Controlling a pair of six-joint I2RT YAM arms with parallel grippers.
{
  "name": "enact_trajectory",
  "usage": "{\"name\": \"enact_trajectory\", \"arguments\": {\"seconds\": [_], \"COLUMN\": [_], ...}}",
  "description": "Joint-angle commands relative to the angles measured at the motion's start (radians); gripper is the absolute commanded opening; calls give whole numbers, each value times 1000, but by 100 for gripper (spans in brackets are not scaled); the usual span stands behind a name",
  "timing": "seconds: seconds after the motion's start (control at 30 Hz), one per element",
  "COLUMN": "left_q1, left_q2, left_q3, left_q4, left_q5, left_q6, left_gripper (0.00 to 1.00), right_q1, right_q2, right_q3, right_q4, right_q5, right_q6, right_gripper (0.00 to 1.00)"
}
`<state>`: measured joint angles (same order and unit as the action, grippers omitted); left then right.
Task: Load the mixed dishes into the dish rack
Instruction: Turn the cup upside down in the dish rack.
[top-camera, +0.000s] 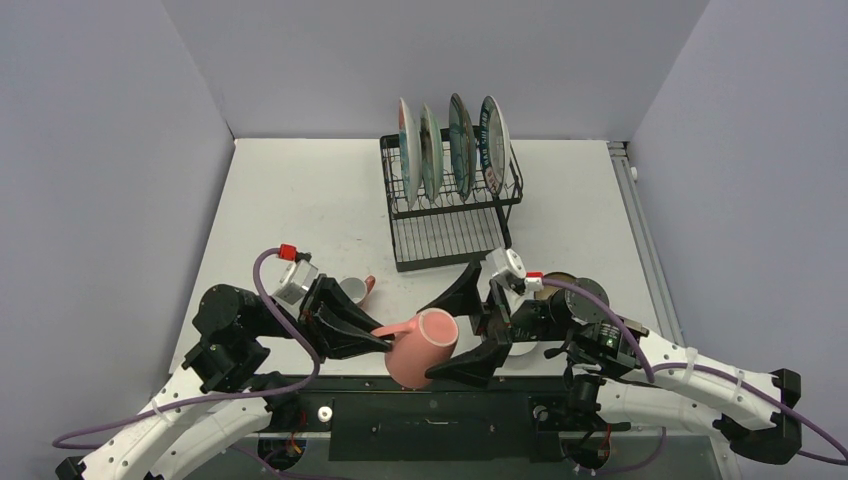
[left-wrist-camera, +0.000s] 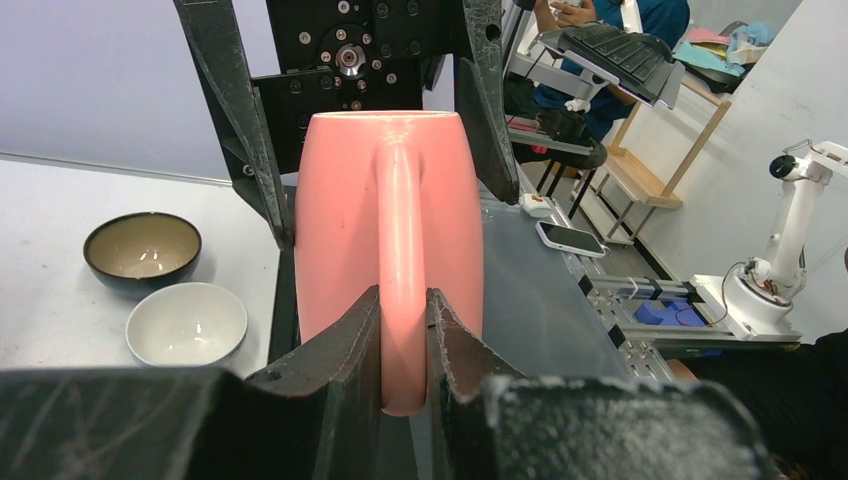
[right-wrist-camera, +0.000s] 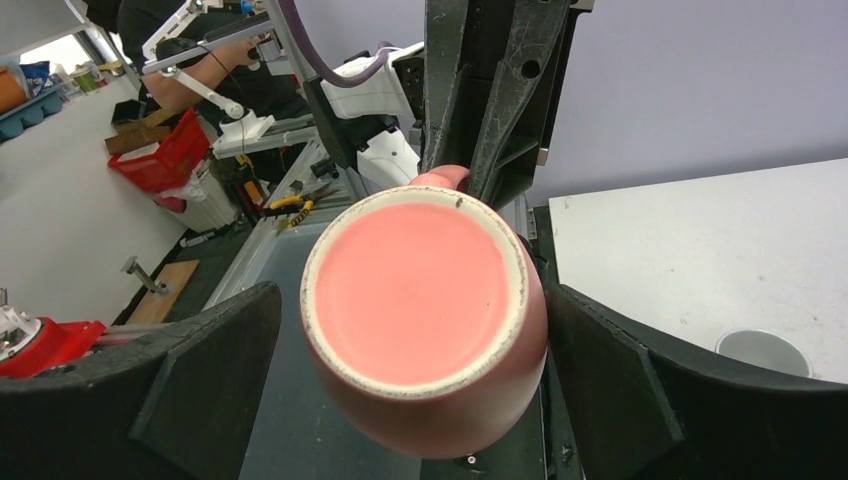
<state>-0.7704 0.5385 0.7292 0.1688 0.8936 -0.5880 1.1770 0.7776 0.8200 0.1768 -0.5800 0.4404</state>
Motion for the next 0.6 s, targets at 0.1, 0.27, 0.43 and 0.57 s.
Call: {"name": "enact_trajectory", "arguments": {"seconds": [0.1, 0.27, 0.43, 0.57], "left_q1": [5, 5, 5, 5], "left_q2": [-10, -6, -5, -5], "left_q3": [27, 26, 31, 33], "left_q4": [131, 139, 141, 136], "left_q5": [-21, -21, -19, -19], "left_q6": [-2, -4, -3, 0], "left_gripper": [0, 0, 0, 0], "right_q1": [30, 41, 47, 48], "right_q2": [10, 21, 33, 18], "right_q3": [54, 70, 84, 69], "right_q4": [-22, -74, -118, -128], "right_q5": [-9, 16, 39, 63], "right_q6": [-50, -73, -102, -109], "right_gripper": [99, 99, 99, 99]}}
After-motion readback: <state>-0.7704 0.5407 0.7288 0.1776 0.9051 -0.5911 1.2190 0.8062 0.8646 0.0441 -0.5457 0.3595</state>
